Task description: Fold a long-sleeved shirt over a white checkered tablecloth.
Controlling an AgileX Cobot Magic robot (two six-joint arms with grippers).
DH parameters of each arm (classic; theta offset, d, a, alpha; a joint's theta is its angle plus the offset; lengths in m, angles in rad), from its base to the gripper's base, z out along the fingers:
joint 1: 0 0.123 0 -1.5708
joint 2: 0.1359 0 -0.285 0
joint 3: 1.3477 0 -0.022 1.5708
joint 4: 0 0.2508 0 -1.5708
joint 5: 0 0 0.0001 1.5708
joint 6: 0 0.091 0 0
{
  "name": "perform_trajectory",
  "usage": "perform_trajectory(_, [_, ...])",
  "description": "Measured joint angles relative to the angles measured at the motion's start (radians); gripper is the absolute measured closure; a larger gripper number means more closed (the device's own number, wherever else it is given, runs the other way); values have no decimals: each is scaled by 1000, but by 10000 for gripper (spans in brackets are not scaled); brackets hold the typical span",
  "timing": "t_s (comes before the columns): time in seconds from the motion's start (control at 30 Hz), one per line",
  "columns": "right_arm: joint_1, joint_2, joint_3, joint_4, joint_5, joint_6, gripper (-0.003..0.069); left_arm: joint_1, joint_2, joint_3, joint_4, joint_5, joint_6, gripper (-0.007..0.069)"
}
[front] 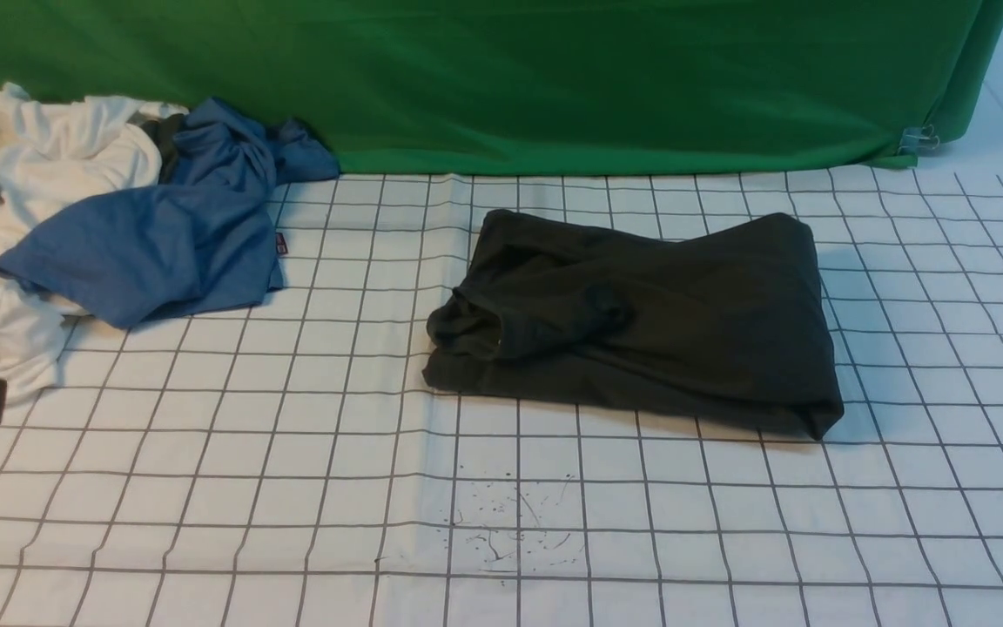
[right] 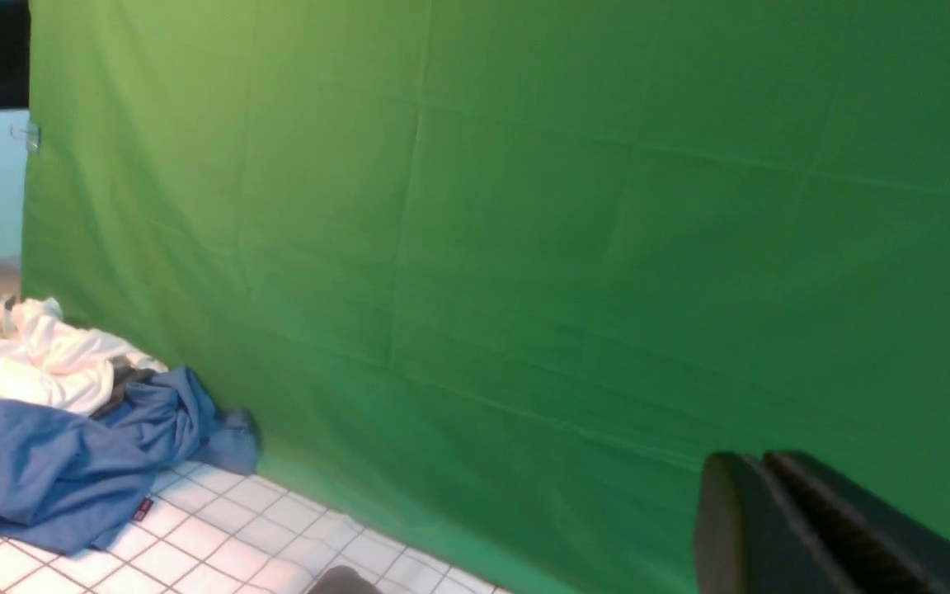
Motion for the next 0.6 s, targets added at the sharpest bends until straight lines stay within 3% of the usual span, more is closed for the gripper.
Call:
perform_trajectory(0.27, [0,-29,19,1,-19,0,575,0,-247,135,64,-47,-1,528])
perform_trajectory(0.6, [0,-29,19,1,-22,0,555,0,-278,147,78,-57,-1,519])
